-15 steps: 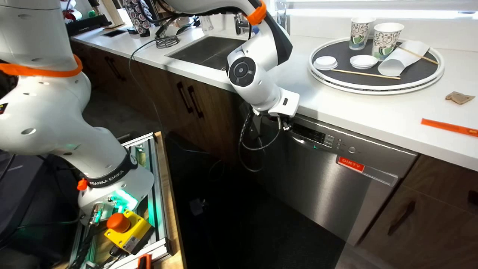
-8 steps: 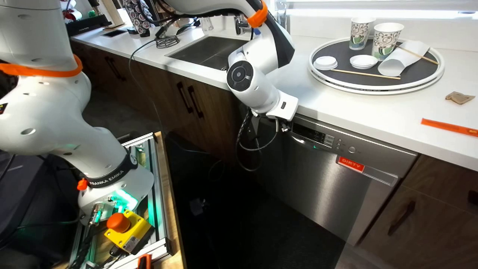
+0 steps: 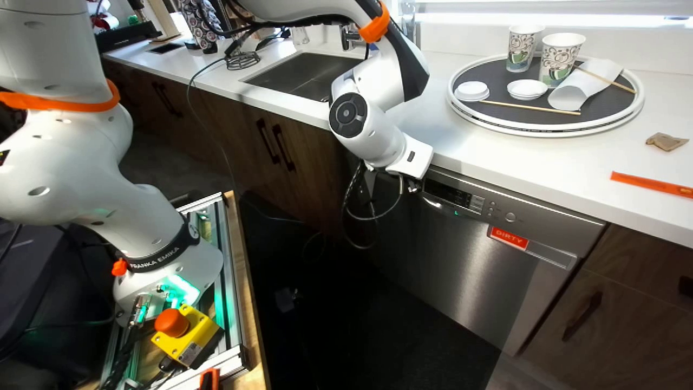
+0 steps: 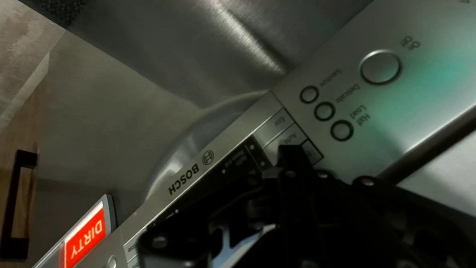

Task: Press one of the buttons on the left side of the dishwasher

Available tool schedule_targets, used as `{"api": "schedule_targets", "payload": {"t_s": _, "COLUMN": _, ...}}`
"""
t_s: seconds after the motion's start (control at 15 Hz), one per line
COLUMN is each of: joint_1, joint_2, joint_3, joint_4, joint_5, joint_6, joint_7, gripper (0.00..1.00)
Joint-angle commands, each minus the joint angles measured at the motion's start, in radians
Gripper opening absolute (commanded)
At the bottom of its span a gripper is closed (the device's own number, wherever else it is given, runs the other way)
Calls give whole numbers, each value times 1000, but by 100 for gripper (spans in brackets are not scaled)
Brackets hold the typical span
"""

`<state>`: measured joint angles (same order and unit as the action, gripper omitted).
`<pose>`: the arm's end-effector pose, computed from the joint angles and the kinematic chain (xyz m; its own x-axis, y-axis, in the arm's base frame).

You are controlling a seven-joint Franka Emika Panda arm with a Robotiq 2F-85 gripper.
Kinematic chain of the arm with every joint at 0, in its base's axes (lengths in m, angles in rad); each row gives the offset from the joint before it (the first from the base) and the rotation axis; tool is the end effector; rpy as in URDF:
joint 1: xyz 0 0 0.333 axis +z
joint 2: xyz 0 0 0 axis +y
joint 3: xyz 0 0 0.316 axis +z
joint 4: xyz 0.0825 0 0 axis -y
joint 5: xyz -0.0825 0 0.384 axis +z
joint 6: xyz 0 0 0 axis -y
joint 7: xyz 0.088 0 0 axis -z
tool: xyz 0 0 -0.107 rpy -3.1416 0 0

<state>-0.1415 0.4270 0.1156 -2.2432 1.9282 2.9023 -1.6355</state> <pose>0.4902 -0.0659 0.1598 0.8326 -0.3418 0.4359 -0.1729 -0.9080 -0.3817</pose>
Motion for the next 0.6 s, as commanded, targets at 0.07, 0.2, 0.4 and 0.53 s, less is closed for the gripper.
{"api": "schedule_targets", "payload": {"t_s": 0.07, "joint_1": -8, "joint_2": 33, "joint_3": -1, "joint_4": 70, "joint_5": 16, "joint_6": -46, "joint_7": -5, "gripper": 0}}
{"api": "schedule_targets", "payload": {"t_s": 0.2, "joint_1": -9, "joint_2": 31, "joint_3": -1, "joint_4": 69, "joint_5": 15, "joint_6": -48, "joint_7": -4, "gripper": 0}}
{"api": "schedule_targets", "payload": {"t_s": 0.4, "joint_1": -10, "joint_2": 36, "joint_3": 7, "joint_4": 59, "joint_5": -31, "joint_6": -42, "joint_7": 26, "gripper": 0}}
{"api": "schedule_targets", "payload": {"t_s": 0.53, "joint_1": -12, "joint_2": 30, "joint_3": 7, "joint_4": 43, "joint_5": -67, "joint_6": -40, "joint_7": 30, "gripper": 0}}
